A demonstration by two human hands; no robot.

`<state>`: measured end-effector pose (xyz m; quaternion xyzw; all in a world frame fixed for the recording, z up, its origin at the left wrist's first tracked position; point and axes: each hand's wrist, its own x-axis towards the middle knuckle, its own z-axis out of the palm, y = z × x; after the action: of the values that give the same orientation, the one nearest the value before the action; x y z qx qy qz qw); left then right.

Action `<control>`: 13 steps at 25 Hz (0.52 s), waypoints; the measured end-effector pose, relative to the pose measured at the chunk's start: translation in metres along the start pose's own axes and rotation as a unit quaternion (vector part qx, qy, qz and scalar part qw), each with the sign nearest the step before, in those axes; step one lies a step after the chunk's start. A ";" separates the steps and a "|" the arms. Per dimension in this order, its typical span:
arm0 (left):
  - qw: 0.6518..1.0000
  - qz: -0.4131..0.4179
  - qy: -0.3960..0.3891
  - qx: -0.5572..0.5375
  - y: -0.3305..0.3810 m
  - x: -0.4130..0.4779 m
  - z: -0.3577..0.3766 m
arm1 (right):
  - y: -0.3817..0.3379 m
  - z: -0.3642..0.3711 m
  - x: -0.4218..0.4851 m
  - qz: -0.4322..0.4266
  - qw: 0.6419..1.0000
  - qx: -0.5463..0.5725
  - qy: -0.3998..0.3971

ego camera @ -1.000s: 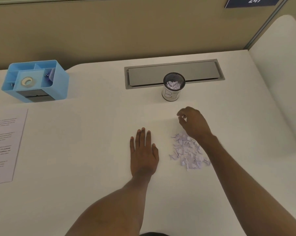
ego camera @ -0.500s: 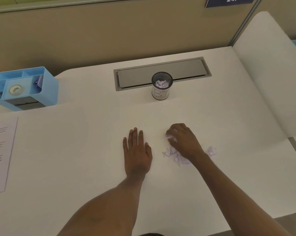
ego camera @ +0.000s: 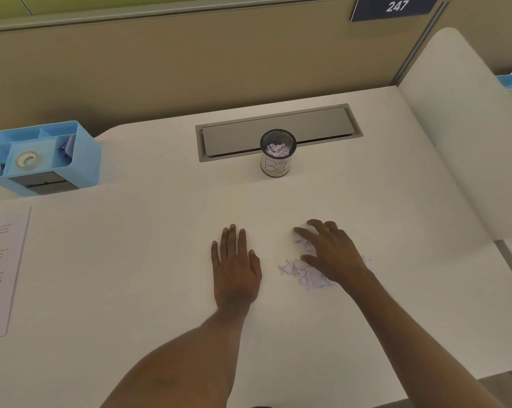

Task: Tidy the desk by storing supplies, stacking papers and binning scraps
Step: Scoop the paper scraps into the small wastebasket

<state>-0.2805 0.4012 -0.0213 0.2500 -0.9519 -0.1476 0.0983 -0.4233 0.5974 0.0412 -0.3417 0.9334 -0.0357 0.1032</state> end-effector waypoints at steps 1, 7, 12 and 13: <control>1.000 0.000 -0.002 0.001 0.000 0.000 0.000 | -0.001 0.001 -0.002 0.007 1.000 -0.003 0.001; 1.000 -0.005 -0.009 -0.001 0.000 0.000 0.001 | -0.011 0.010 -0.002 0.041 0.998 0.033 0.041; 1.000 -0.002 -0.004 -0.006 -0.001 0.000 0.002 | -0.011 0.014 0.005 0.045 0.998 0.027 0.026; 1.000 -0.001 -0.004 -0.007 -0.001 0.000 0.002 | -0.011 0.015 0.006 0.044 0.998 0.032 0.034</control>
<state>-0.2804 0.4006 -0.0234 0.2499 -0.9509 -0.1558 0.0957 -0.4171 0.5850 0.0272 -0.2952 0.9490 -0.0719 0.0840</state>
